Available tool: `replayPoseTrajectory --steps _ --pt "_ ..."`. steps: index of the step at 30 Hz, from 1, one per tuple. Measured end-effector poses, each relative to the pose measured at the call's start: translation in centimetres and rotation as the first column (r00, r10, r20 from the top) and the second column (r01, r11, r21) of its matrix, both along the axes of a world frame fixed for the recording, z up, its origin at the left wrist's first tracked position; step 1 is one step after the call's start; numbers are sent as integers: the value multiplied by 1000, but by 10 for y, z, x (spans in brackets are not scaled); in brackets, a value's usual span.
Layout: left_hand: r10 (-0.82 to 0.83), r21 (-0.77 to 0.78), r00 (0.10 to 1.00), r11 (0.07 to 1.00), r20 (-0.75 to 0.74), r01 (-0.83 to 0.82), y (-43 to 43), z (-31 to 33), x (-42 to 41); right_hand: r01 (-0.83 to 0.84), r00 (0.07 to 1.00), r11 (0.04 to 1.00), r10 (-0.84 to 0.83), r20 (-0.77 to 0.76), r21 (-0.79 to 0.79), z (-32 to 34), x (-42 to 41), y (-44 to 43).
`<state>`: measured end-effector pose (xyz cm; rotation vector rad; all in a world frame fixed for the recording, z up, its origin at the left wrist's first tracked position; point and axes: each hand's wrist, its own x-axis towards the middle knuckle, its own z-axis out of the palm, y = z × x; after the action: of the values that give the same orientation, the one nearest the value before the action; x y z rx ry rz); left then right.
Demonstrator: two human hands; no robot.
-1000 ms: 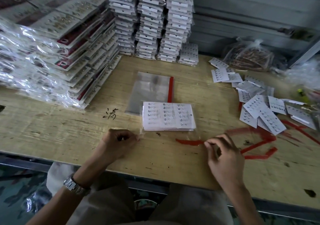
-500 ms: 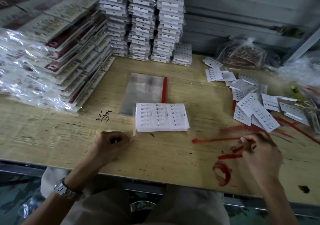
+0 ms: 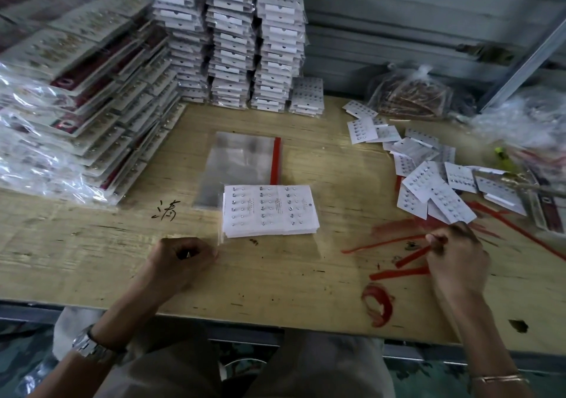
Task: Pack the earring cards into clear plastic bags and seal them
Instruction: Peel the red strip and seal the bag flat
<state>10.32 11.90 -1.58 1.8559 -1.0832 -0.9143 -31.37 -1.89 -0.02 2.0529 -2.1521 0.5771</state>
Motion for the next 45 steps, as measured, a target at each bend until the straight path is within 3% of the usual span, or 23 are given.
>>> replayPoseTrajectory --steps 10,14,16,18,20,23,26,30,32,34,38,42,45 --pt "-12 -41 1000 999 -2 12 -2 -8 6 -72 997 997 72 10 0 2 -12 -5" --pt "-104 -124 976 984 192 129 3 -11 13 5 998 997 -9 -60 -72 7 -9 -3" --pt "-61 -249 943 957 328 149 5 -8 16 4 998 990 -12 -57 -142 13 -4 0" --pt "-24 -396 871 884 490 247 6 -3 19 -76 997 966 67 -45 -246 17 5 2" --pt "-40 -414 748 813 663 410 5 -4 24 -261 965 909 258 -52 -325 17 19 5" --pt "-38 -329 478 679 878 657 -2 -5 31 -635 763 722 642 -77 -274 11 51 12" --pt "-62 -213 292 543 954 812 -13 -2 35 -838 544 533 832 -106 -114 2 79 16" --pt "-99 -123 194 486 976 865 -26 9 35 -885 466 465 883 -48 -22 -3 100 11" --pt "-104 -133 208 486 973 864 -30 15 33 -888 461 460 888 -13 -21 -1 104 8" --pt "-113 -187 280 505 953 843 -32 21 29 -888 457 458 889 26 -44 2 107 4" --pt "-151 -339 505 576 850 743 -40 27 25 -877 431 454 888 161 -159 19 114 -12" --pt "-186 -501 745 634 641 589 -59 34 24 -857 388 457 876 286 -237 44 131 -36" --pt "-149 -615 867 649 476 449 -80 41 23 -804 411 540 807 425 -248 58 144 -56"
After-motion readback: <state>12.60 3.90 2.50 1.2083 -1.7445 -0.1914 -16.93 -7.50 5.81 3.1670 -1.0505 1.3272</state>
